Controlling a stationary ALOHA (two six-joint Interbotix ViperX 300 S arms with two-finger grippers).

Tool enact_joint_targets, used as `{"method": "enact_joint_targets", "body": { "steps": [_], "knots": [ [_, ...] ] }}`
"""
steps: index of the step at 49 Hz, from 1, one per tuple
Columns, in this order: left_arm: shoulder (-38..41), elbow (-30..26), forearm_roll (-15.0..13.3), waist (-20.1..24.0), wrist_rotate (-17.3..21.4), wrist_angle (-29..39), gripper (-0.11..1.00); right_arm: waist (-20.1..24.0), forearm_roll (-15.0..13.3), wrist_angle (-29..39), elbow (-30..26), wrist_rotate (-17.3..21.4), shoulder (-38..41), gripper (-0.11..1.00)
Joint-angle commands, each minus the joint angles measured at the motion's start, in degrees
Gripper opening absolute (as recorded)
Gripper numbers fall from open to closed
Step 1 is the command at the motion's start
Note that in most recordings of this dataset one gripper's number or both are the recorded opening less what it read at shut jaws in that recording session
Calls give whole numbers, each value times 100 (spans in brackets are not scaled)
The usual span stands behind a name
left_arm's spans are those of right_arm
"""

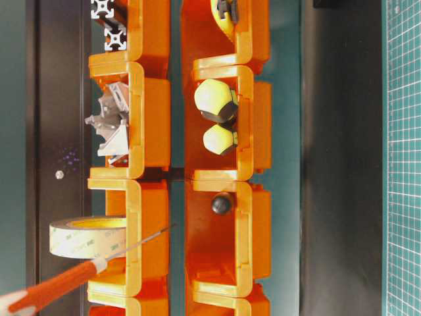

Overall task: Pick red screwdriver from container rack with left arm.
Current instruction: 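Pull the red screwdriver out of the bin and carry it over the mat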

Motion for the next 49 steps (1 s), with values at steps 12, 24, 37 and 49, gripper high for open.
{"method": "enact_joint_targets", "body": {
  "steps": [12, 24, 37, 49],
  "knots": [
    [114, 44, 26, 9, -53, -800, 25, 9, 26, 202, -325, 9, -158, 1],
    [220, 791, 26, 325, -290, -1951, 25, 9, 35, 246, -334, 316, -185, 1],
    [281, 1731, 26, 993, -729, -3463, 25, 9, 35, 431, -334, 659, -185, 1],
    [360, 2197, 26, 1608, -923, -4271, 25, 0, 44, 431, -343, 677, -185, 1]
  ]
}}
